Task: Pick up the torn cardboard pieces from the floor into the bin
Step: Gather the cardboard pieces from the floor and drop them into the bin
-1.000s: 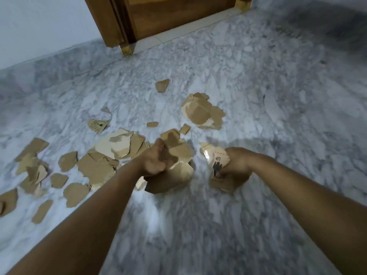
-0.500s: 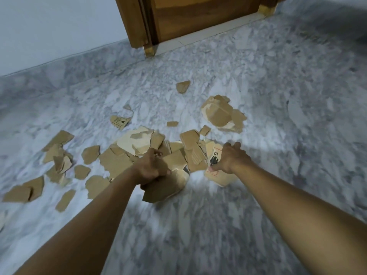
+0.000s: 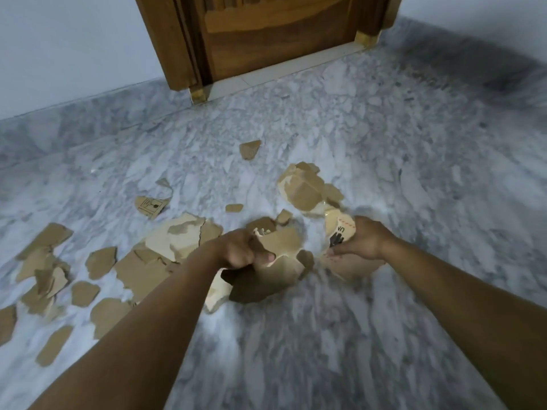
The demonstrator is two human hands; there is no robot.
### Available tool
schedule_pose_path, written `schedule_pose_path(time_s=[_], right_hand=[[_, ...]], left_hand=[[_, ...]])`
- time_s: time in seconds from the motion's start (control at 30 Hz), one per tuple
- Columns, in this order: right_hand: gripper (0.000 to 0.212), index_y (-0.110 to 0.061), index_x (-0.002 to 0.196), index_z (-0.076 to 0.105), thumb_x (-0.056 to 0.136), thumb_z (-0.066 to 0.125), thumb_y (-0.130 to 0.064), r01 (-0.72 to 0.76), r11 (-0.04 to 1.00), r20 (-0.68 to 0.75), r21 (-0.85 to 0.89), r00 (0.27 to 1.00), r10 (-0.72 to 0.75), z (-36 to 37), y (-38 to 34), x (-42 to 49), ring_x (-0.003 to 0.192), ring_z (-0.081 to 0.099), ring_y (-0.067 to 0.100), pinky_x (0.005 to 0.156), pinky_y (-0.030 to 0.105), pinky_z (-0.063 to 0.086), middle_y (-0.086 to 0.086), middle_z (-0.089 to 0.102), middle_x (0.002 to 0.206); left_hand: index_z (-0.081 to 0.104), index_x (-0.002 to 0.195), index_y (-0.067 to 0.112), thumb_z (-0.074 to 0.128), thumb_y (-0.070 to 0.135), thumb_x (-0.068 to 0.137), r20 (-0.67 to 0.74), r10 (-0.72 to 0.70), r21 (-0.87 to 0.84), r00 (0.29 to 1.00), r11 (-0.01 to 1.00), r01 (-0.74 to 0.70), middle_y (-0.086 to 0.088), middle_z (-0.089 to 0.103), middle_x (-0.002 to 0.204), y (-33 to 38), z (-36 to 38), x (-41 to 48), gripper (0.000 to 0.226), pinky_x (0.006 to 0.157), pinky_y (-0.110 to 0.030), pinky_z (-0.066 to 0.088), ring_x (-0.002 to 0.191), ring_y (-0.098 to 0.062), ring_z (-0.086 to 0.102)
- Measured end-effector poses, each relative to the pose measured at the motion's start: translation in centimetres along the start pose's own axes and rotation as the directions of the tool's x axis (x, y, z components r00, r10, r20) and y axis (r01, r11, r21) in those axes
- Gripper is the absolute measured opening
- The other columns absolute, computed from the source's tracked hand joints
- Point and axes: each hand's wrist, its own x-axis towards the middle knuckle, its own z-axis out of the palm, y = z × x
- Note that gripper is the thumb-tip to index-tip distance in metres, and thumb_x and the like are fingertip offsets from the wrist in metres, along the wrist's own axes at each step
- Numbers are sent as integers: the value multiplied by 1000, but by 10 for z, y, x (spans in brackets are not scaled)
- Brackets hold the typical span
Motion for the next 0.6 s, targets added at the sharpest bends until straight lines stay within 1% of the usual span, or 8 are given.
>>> schedule_pose_path(time_s=[0.03, 0.1, 0.13, 0.2, 0.3, 0.37, 0.5, 0.6], right_hand=[[64, -24, 105, 64, 57, 90, -58, 27, 1000, -22, -13, 999, -27, -13, -4, 8, 97, 64, 19, 81, 32, 51, -6, 67, 100], [67, -29, 111, 60, 60, 86, -63, 81, 993, -32, -85, 996, -84, -35, -14, 27, 100, 63, 20, 86, 36, 51, -6, 65, 106], [69, -29, 114, 58, 60, 83, -65, 98, 987, -21, -125, 995, -101, -42, -18, 37, 101, 62, 21, 90, 39, 51, -6, 64, 110], [84, -25, 129, 50, 63, 80, -68, 122, 967, 4, -223, 992, -125, -46, -30, 56, 111, 56, 27, 96, 44, 49, 2, 57, 126], [103, -22, 151, 28, 72, 76, -65, 170, 916, 48, -363, 985, -164, -36, -47, 83, 134, 37, 34, 104, 49, 40, 8, 34, 147], [100, -16, 151, 30, 75, 75, -64, 242, 881, 119, -407, 970, -212, -26, -54, 97, 137, 35, 31, 105, 47, 40, 8, 29, 154], [89, -11, 143, 37, 79, 73, -62, 271, 866, 142, -420, 962, -232, -10, -47, 103, 123, 50, 30, 90, 41, 46, 9, 37, 148], [85, -15, 141, 35, 79, 74, -58, 261, 861, 111, -437, 965, -237, -7, -36, 83, 106, 60, 33, 75, 37, 40, 10, 43, 142]], left_hand=[[61, 89, 29, 80, 49, 72, -18, 20, 74, 1000, 997, -19, -6, 64, 108, 7, 10, 11, 32, 78, -31, 47, 99, -23, 61], [50, 129, 26, 77, 56, 70, -44, 26, 310, 999, 951, -11, -17, 39, 142, 20, 31, 32, 72, 100, -42, 44, 125, -36, 44], [37, 143, 21, 73, 58, 74, -62, 13, 439, 998, 898, 15, -21, 27, 147, 25, 41, 41, 86, 107, -47, 38, 130, -42, 34], [33, 147, 15, 67, 57, 82, -126, 57, 590, 990, 807, 28, -22, 28, 141, 30, 53, 48, 84, 108, -46, 35, 127, -41, 34], [35, 144, 13, 75, 49, 79, -147, 31, 482, 989, 875, 44, -19, 30, 134, 29, 59, 55, 85, 103, -39, 45, 116, -37, 52], [33, 145, 18, 79, 46, 77, -137, 34, 439, 990, 898, 30, -19, 32, 138, 27, 59, 57, 86, 101, -39, 47, 118, -37, 54], [39, 134, 25, 80, 38, 76, -163, 134, 323, 977, 944, -75, -9, 54, 128, 29, 53, 65, 72, 88, -32, 47, 115, -29, 58], [25, 147, 26, 75, 41, 82, -84, 48, 360, 995, 933, -15, -14, 58, 124, 31, 48, 61, 83, 83, -33, 47, 109, -31, 61]])
